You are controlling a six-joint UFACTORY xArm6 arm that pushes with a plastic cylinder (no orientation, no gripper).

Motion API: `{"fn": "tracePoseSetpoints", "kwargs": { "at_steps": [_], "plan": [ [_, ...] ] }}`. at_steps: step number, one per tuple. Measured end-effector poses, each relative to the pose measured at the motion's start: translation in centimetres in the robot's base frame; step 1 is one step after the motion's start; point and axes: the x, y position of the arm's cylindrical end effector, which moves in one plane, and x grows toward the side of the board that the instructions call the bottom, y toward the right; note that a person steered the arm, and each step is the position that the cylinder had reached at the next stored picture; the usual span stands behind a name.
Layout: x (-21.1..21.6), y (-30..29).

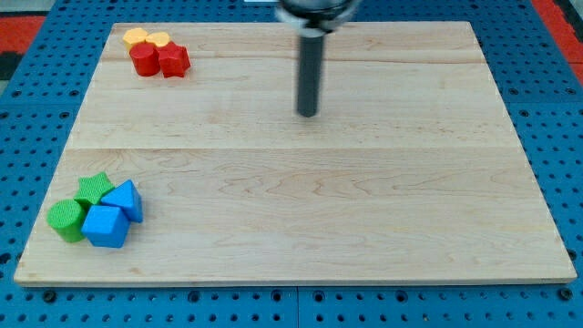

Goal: Slide the green circle along with blue cube right a bit

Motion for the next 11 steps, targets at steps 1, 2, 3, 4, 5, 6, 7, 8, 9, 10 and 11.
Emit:
{"fn": "tracePoseSetpoints", "kwargs": {
  "at_steps": [1,2,3,4,5,6,7,8,9,10,11],
  "plan": [
    [5.0,-10.1],
    [8.5,-19.9],
    [8.6,-28.0],
    [8.9,-28.2],
    [11.2,-27.2],
    [14.2,-27.2],
    [15.1,-27.1],
    [15.1,-24.8],
    [15.7,-23.3],
    [16.2,-22.5],
    [16.8,-22.4]
  ]
}}
